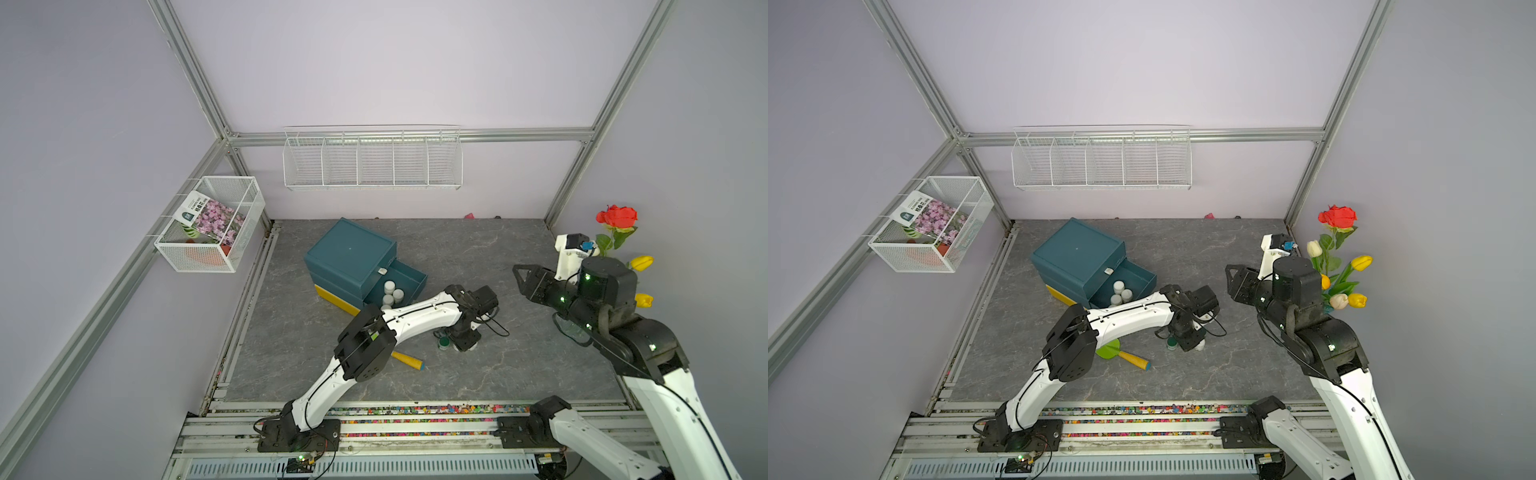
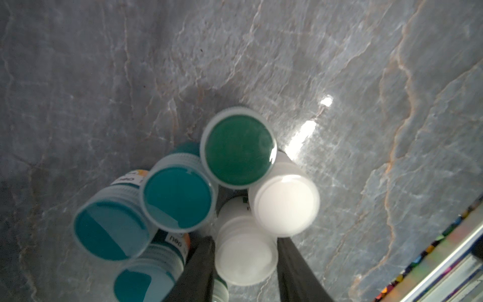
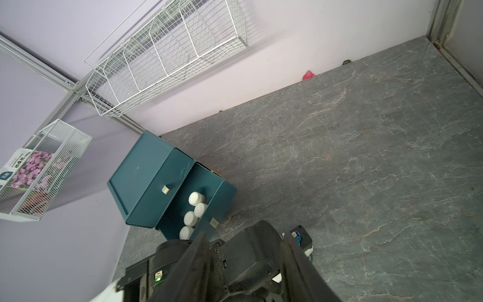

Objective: Put the paint cans in the drawer according to color
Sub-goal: Pick up the paint can at the center of the board.

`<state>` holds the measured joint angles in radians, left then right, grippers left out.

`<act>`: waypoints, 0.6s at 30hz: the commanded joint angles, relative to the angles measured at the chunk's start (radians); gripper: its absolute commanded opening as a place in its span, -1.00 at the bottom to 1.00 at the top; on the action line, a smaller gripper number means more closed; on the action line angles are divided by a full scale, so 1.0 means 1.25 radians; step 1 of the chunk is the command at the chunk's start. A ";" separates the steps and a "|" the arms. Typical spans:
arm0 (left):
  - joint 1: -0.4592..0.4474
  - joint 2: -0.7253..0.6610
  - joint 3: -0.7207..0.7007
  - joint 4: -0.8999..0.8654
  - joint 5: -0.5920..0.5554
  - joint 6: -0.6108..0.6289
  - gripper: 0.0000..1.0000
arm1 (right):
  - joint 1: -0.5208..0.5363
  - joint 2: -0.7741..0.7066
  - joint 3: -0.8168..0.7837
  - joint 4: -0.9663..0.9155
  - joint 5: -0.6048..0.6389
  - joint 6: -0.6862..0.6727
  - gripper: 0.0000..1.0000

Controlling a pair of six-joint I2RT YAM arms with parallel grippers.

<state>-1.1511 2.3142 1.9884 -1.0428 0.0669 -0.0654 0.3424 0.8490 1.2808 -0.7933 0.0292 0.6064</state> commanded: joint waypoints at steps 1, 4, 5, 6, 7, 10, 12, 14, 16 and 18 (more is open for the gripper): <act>0.001 0.023 -0.011 0.012 -0.006 0.007 -0.28 | -0.003 0.000 -0.012 0.022 0.002 0.003 -0.06; 0.002 0.026 -0.013 0.010 -0.003 0.008 -0.32 | -0.003 0.001 -0.012 0.022 0.004 0.004 -0.06; 0.002 0.024 -0.020 0.012 -0.003 0.007 -0.35 | -0.004 0.001 -0.011 0.022 0.004 0.003 -0.06; 0.002 0.021 -0.024 0.015 -0.003 0.007 -0.39 | -0.003 0.002 -0.011 0.023 0.004 0.004 -0.06; 0.002 0.019 -0.026 0.016 -0.002 0.007 -0.46 | -0.003 0.002 -0.011 0.023 0.004 0.003 -0.06; 0.001 0.009 -0.030 0.015 -0.006 0.002 -0.55 | -0.003 0.005 -0.011 0.026 0.004 0.003 -0.06; 0.002 -0.010 -0.034 0.017 -0.013 -0.006 -0.56 | -0.003 0.006 -0.010 0.027 0.004 0.003 -0.06; 0.001 -0.033 -0.034 0.013 -0.019 -0.018 -0.58 | -0.003 0.006 -0.010 0.027 0.005 0.002 -0.06; 0.002 -0.053 -0.035 0.005 -0.023 -0.029 -0.59 | -0.003 0.006 -0.009 0.027 0.006 0.002 -0.06; 0.002 -0.074 -0.034 -0.004 -0.025 -0.039 -0.60 | -0.003 0.007 -0.009 0.027 0.007 0.002 -0.06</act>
<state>-1.1511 2.2868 1.9556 -1.0298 0.0513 -0.0860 0.3424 0.8497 1.2808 -0.7910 0.0299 0.6064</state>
